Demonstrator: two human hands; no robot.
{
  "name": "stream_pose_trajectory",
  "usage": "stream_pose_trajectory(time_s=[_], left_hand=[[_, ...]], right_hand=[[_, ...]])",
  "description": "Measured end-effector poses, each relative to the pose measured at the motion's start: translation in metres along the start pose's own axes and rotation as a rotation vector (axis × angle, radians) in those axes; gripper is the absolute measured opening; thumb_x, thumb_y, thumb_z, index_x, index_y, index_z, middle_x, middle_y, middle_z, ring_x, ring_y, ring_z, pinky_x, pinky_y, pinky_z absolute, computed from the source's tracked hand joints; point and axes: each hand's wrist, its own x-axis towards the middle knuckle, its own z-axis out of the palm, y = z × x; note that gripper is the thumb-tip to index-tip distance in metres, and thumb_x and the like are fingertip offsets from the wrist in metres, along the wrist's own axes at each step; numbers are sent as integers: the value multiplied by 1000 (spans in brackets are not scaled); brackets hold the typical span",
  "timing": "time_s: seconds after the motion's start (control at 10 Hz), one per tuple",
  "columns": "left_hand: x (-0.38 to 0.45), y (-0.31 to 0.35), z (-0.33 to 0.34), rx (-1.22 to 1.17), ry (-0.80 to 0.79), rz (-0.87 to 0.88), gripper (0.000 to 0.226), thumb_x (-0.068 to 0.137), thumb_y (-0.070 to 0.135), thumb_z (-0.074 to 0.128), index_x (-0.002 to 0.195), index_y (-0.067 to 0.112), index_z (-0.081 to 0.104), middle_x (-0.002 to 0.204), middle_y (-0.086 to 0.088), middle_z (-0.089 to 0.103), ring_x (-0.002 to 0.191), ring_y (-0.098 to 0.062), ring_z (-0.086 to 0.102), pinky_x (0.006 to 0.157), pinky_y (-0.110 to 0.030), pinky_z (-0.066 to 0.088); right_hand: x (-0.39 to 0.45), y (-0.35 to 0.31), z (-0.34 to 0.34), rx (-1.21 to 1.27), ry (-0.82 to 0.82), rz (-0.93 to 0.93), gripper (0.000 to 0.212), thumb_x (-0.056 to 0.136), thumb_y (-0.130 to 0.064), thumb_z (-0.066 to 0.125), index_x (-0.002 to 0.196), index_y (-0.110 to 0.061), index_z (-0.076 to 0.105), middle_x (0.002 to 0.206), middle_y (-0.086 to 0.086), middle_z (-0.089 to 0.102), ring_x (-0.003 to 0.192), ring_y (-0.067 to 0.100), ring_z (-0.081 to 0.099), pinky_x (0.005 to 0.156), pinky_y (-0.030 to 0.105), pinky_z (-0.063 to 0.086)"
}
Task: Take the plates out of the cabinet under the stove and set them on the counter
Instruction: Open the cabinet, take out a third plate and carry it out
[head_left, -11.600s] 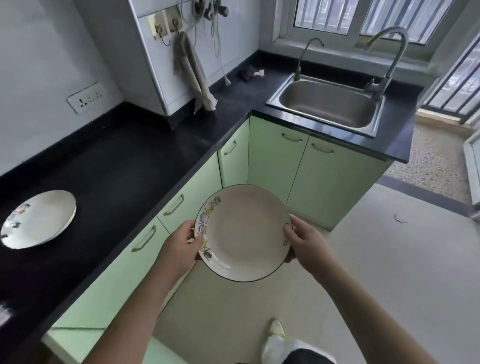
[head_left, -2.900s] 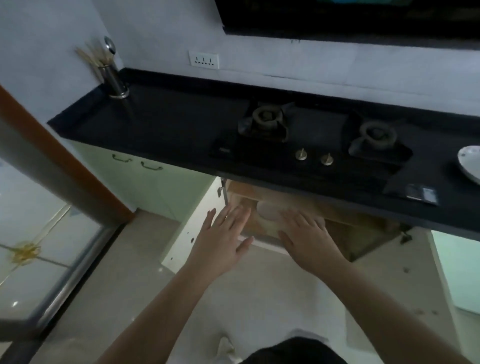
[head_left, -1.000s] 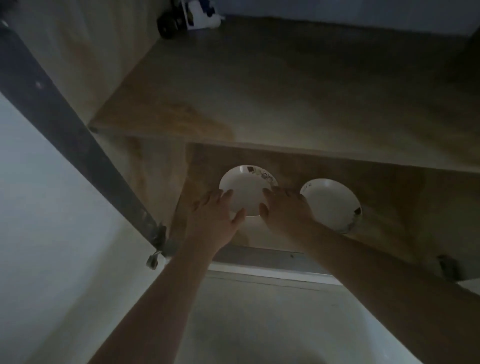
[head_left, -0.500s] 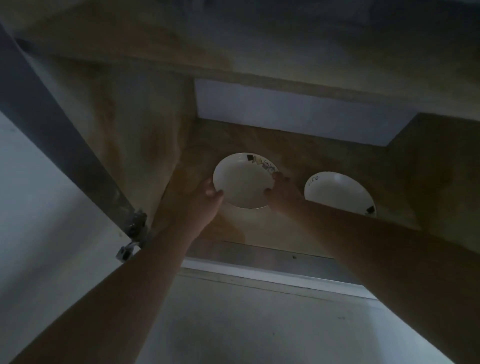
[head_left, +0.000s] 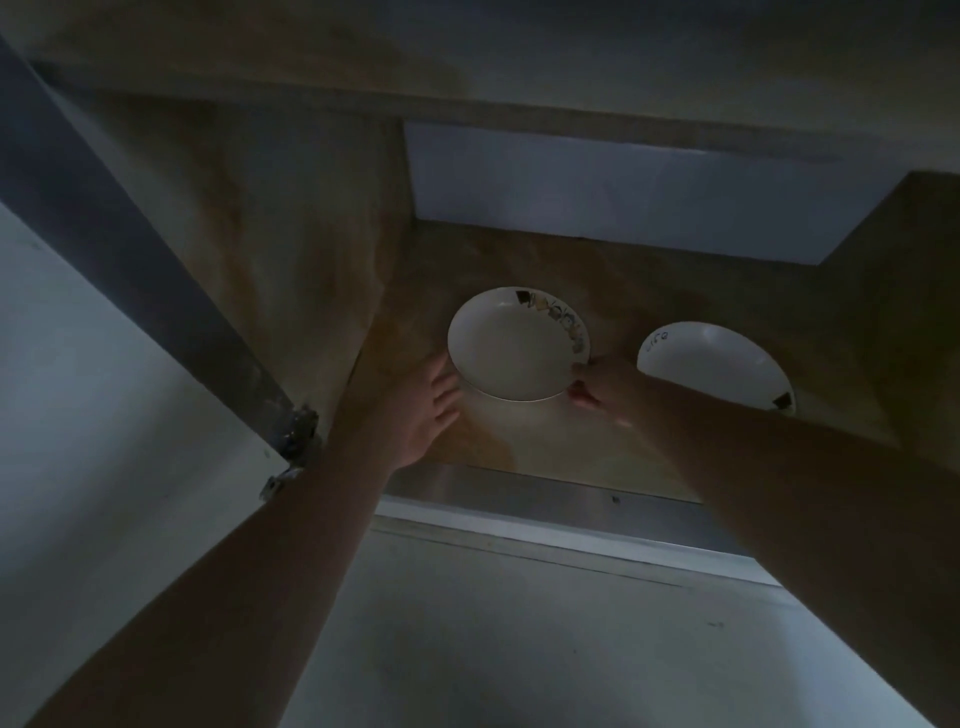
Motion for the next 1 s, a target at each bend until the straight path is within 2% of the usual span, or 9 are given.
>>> stream_pose_trajectory(time_s=[0.1,0.2,0.3,0.4,0.5,0.6,0.7,0.8,1.0], left_hand=[[0,-2,-7,-69,5,-16,49,105,25,25,154,18,22,159,-15,30,146,-29,28,111,-44,26],[-3,-6,-12,-106,0,-33,47,105,25,24,152,18,26,158,-15,31,145,-30,29,105,-42,29],[-5,-6,-16,-44,45,-32,46,106,28,27,152,19,28,157,-14,34,143,-31,32,105,-41,30],[-6,-2,-16,-73,49,-52,37,106,26,29,142,24,38,155,-12,36,141,-32,36,105,-41,33],[-13,5,-6,-63,103,-87,22,105,29,35,125,26,45,151,-9,43,133,-30,46,103,-41,40],[-15,4,-2,120,187,-43,26,105,31,40,128,21,49,145,-5,51,108,-24,63,82,-39,56],[-16,9,3,255,227,24,41,105,33,42,141,15,43,136,-10,55,92,-24,69,61,-33,59],[-19,15,1,252,301,11,42,104,30,44,140,8,45,110,-12,58,93,-31,67,53,-32,56],[-26,21,-16,488,316,44,44,104,24,39,147,13,37,126,-18,56,85,-31,69,55,-37,61]], right_hand=[[3,4,10,143,-50,-16,15,99,-8,51,114,-9,53,93,13,63,71,19,63,46,26,54],[2,2,19,221,-68,9,26,98,1,46,121,-9,55,94,15,66,81,24,69,48,31,59],[2,2,18,232,-36,-29,20,100,4,39,108,-9,51,71,11,60,44,10,65,35,20,47],[4,8,8,47,-70,-117,22,96,5,42,111,-9,49,94,10,57,76,19,67,58,27,59],[8,12,-2,9,-79,-178,41,95,4,43,135,-1,42,120,18,56,94,29,64,63,30,61],[3,11,-1,4,-114,-206,40,95,4,44,135,0,45,128,23,57,86,23,65,55,24,57],[-9,8,3,49,-103,-180,42,95,4,45,135,-5,49,127,15,55,94,29,62,54,31,60],[-22,6,6,31,-139,-191,41,96,5,44,134,-7,49,127,16,53,97,31,59,53,30,60],[-52,0,9,-10,-254,-218,41,95,7,42,132,-10,47,119,10,57,97,25,63,60,28,61]])
